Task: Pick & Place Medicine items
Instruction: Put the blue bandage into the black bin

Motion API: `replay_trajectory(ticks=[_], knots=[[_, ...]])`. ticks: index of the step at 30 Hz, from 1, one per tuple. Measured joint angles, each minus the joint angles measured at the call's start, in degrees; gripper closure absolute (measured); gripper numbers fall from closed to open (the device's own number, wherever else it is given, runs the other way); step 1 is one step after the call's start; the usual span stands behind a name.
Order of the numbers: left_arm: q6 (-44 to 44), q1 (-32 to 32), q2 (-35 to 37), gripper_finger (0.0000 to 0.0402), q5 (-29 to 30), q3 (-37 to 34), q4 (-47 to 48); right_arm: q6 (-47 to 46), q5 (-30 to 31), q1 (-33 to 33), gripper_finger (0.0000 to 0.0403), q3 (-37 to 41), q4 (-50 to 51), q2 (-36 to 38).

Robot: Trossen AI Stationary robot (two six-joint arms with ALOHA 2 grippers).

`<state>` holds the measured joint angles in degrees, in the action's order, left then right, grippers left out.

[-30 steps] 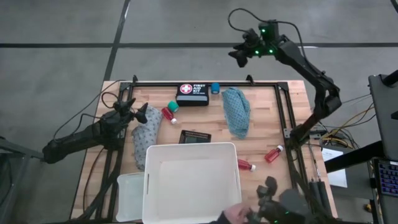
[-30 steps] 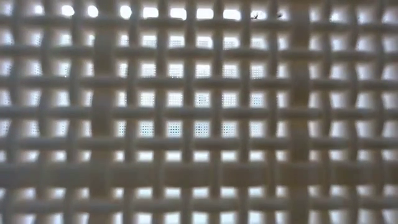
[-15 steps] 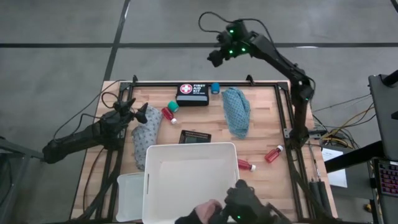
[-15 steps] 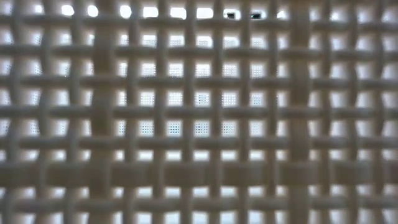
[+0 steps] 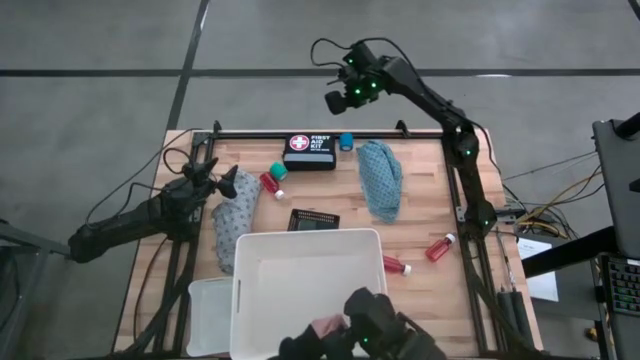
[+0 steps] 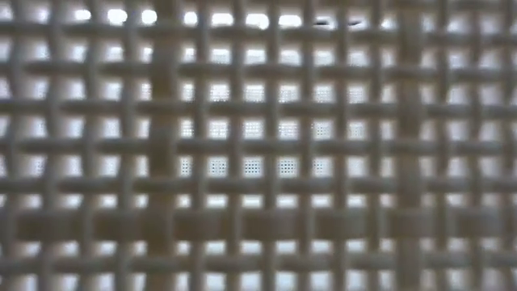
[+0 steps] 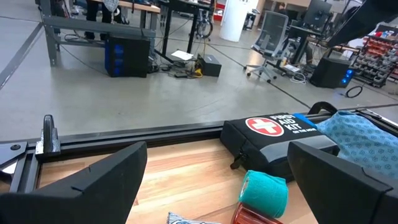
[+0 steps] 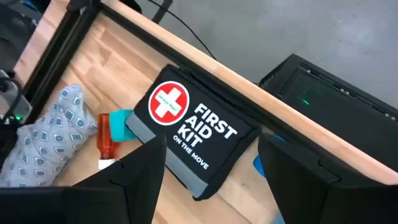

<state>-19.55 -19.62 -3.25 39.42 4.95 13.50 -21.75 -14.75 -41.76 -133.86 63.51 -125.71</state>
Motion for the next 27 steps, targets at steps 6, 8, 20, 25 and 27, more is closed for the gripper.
replay_trajectory(ticks=[6, 8, 20, 25, 27], knots=[[0.0, 0.0, 0.0, 0.0009, 0.0, 0.0, 0.0, 0.9, 2.6, 0.9, 0.0161, 0.0, 2.2, 0.0], [0.0, 0.0, 0.0, 0.0009, 0.0, 0.0, 0.0, 1.1, 0.0, 1.0, 0.0164, 0.0, 0.9, 0.3], [0.0, 0.0, 0.0, 0.0009, 0.0, 0.0, 0.0, 26.2, -1.6, 0.3, 0.0165, -0.8, -2.2, 9.9], [0.0, 0.0, 0.0, 0.0009, 0.0, 0.0, 0.0, 47.8, 0.1, -2.0, 0.0165, -0.6, 1.7, 13.4], [0.0, 0.0, 0.0, 0.0009, 0.0, 0.0, 0.0, 52.3, -7.6, -4.3, 0.0165, -0.3, 2.3, 13.5]])
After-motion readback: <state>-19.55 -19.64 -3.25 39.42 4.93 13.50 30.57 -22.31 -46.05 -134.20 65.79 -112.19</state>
